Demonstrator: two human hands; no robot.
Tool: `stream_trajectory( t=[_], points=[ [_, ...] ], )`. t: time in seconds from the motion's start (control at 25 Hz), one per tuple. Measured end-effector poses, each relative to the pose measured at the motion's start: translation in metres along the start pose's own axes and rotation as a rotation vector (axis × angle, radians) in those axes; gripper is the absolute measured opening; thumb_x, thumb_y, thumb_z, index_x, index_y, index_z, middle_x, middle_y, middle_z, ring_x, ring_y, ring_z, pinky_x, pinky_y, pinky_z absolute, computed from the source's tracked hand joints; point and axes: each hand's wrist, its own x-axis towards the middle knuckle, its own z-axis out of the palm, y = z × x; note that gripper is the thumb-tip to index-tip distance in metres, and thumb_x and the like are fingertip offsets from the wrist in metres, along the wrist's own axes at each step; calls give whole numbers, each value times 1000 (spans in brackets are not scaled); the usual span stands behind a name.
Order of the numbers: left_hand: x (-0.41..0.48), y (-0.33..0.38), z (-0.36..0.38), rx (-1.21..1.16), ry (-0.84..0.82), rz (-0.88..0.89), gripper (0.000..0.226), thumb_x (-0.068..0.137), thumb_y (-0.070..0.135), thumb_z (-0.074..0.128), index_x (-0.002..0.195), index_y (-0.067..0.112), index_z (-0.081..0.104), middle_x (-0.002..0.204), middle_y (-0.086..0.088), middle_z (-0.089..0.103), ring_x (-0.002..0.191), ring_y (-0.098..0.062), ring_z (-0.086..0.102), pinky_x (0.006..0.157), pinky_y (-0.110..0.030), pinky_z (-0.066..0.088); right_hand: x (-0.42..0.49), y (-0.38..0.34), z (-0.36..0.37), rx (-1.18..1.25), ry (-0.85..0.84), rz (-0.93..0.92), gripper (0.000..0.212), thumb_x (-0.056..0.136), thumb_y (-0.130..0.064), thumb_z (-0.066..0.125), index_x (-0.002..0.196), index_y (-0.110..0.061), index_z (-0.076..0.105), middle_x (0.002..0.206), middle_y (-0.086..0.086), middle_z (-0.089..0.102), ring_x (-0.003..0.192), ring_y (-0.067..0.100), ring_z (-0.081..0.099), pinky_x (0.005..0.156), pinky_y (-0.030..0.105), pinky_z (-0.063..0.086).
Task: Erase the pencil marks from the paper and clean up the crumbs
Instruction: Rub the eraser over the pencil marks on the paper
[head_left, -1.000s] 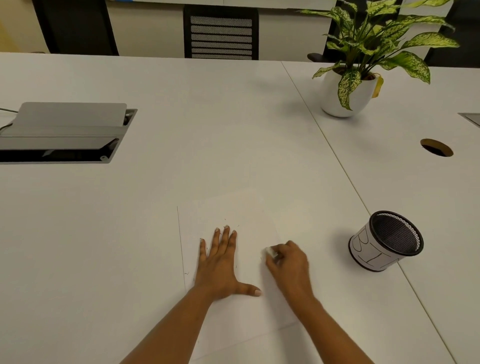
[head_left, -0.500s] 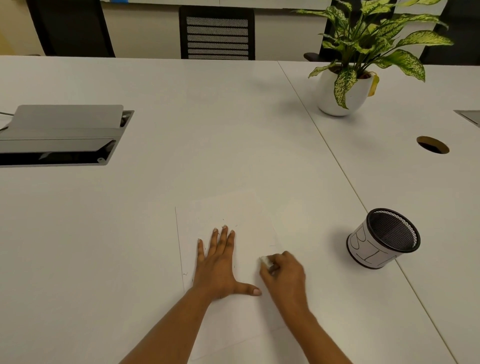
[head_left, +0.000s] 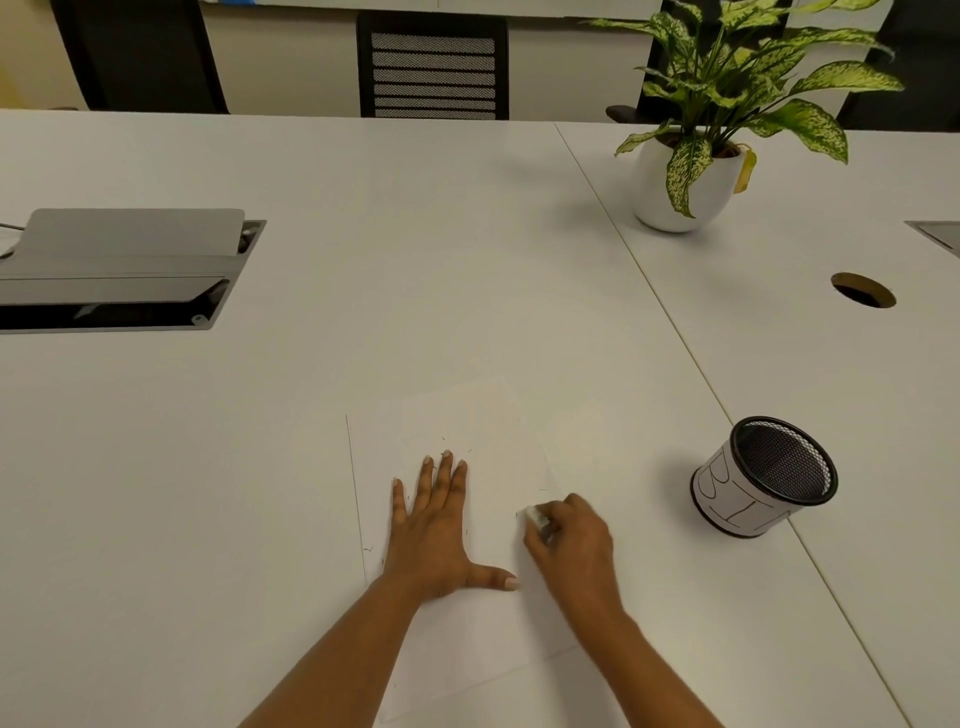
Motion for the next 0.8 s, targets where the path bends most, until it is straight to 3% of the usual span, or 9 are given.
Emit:
stream_trajectory(
  t=[0.2,0.32,0.48,0.6,0.8],
  points=[
    [0,0,-1,-6,-6,-2,156,13,101,8,141,16,-25,137,5,-40,129,-16,-37,106,-49,-22,20,13,-17,-26,104,116,13,84,-15,60,84,-3,65,75,3,51,62,14,46,54,8,26],
    [-1,1,-1,-8,-1,-6,157,13,101,7,141,17,-26,138,5,-40,129,-15,-37,105,-48,-22,1,0,-6,-10,85,37,10,83,-12,62,78,-4,64,71,-1,46,55,2,40,50,8,32],
    [0,1,-1,-11,3,-9,156,13,101,9,141,18,-26,138,6,-39,129,-14,-37,105,-48,-23,-24,1,2,40,12,-89,4,76,-8,68,75,-6,66,67,-6,44,55,-9,36,57,-2,33],
    [1,1,-1,-9,-1,-10,156,14,101,10,141,17,-25,139,6,-39,129,-15,-37,107,-49,-21,-3,17,-13,-13,79,-22,9,78,-12,68,73,-5,64,67,-3,44,52,-3,38,50,6,30],
    [0,2,-1,-8,3,-18,156,14,100,9,141,18,-25,139,5,-39,129,-15,-37,106,-49,-21,7,15,-21,-32,105,66,12,83,-13,62,75,-4,63,66,-5,41,55,1,41,50,10,28]
  ],
)
